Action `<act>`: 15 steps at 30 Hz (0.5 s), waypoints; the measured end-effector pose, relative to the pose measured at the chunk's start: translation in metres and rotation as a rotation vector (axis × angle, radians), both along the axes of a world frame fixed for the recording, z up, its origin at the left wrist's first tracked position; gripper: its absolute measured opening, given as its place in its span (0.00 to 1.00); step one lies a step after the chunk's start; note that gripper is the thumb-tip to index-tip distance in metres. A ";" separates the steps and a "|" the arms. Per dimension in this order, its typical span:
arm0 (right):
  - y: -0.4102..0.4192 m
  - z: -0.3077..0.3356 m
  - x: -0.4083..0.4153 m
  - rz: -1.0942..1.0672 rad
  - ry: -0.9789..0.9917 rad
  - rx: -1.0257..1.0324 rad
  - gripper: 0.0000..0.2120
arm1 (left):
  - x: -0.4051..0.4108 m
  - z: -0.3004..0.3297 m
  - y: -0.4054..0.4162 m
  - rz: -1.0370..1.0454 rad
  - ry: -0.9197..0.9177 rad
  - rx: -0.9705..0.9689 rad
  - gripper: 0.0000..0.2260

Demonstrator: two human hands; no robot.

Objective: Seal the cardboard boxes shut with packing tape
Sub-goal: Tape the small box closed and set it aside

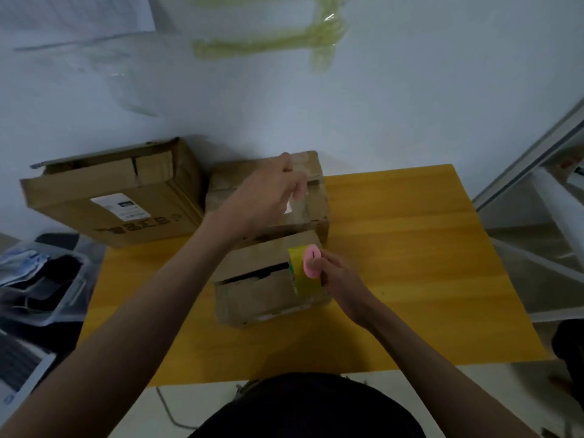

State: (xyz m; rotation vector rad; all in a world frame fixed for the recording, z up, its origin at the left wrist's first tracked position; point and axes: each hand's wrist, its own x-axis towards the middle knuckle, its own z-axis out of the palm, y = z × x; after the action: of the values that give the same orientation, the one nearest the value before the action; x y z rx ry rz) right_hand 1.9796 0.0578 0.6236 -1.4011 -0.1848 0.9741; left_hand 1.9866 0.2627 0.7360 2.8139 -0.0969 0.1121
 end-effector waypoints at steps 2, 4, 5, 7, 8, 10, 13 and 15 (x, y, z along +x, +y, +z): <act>0.008 -0.002 -0.007 -0.008 0.047 -0.023 0.06 | -0.016 -0.015 0.012 0.033 0.023 0.031 0.11; 0.012 -0.002 -0.010 -0.024 0.090 -0.014 0.07 | -0.031 -0.019 0.019 0.061 0.034 0.029 0.08; 0.014 -0.003 -0.009 -0.027 0.107 -0.006 0.07 | -0.037 -0.019 0.022 0.072 0.040 0.025 0.05; 0.014 -0.005 -0.008 -0.046 0.142 0.005 0.09 | -0.046 -0.019 0.021 0.096 0.073 0.075 0.10; 0.015 -0.004 -0.007 -0.059 0.168 0.011 0.11 | -0.049 -0.021 0.018 0.101 0.105 0.131 0.18; 0.015 -0.004 -0.007 -0.075 0.208 0.030 0.16 | -0.053 -0.026 0.008 0.103 0.152 0.240 0.33; 0.016 0.001 -0.009 -0.114 0.212 0.059 0.15 | -0.053 -0.037 -0.008 0.078 0.195 0.340 0.45; 0.013 0.000 -0.009 -0.134 0.171 0.068 0.35 | -0.052 -0.045 -0.014 0.078 0.201 0.365 0.48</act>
State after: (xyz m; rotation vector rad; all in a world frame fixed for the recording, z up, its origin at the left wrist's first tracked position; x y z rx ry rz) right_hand 1.9704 0.0710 0.6239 -1.2452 0.0035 0.9624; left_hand 1.9344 0.2484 0.6911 3.1735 0.0438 -0.1905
